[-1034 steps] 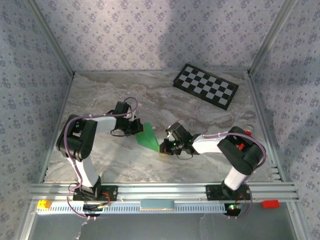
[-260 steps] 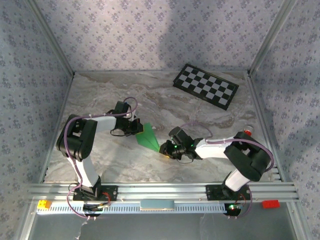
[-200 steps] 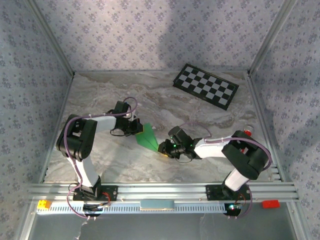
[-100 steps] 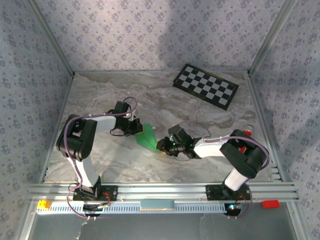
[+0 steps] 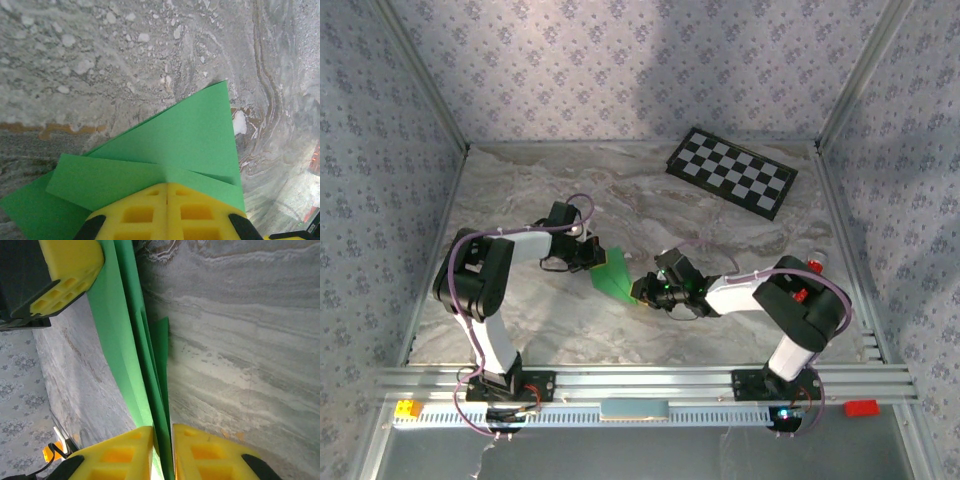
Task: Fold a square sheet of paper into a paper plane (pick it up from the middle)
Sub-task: Turn over the paper at the center of the table.
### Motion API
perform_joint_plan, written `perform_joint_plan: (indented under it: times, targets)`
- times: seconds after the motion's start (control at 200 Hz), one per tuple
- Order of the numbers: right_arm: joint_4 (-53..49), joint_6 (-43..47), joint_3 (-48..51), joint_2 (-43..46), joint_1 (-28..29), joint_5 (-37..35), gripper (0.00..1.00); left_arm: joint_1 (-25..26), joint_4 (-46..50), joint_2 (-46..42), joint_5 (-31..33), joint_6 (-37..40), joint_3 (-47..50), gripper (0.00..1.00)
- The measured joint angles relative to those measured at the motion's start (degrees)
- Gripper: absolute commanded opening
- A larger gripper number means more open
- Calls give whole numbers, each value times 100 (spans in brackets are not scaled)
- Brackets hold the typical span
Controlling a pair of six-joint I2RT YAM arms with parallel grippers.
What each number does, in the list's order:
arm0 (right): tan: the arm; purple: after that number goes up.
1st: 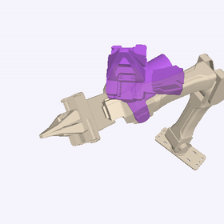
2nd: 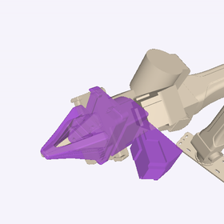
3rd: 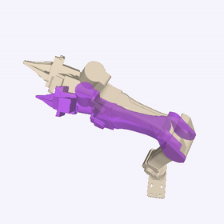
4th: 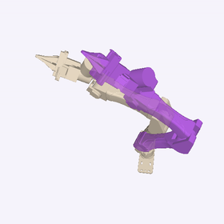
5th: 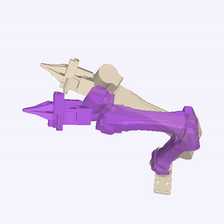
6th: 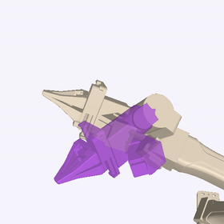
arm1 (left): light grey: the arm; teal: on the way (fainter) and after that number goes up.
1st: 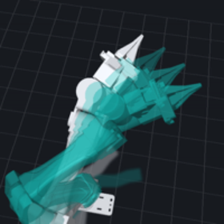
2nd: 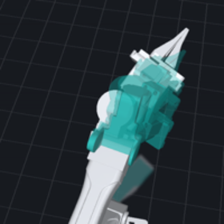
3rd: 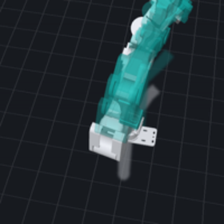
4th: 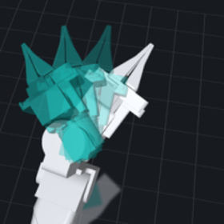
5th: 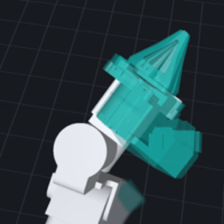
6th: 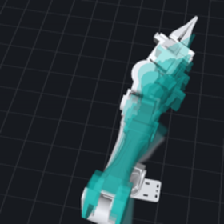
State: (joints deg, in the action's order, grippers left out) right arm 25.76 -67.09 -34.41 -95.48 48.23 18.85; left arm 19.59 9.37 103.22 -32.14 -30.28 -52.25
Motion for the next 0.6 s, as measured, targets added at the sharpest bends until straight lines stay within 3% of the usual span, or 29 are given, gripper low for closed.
perform_joint_plan:
  times: [0.21, 0.395, 0.6]
  targets:
    - [33, 74, 0, -11, -17, 13, 4, 0, 4, -2, -7, -42, -9, 8]
    - [-37, 221, 15, 92, -35, 0, 0, 2, 122, -238, 66, -170, -11, 34]
    - [-1193, 824, -44, 1058, -4, -584, 0, 7, 273, -1276, 332, -240, -28, 45]
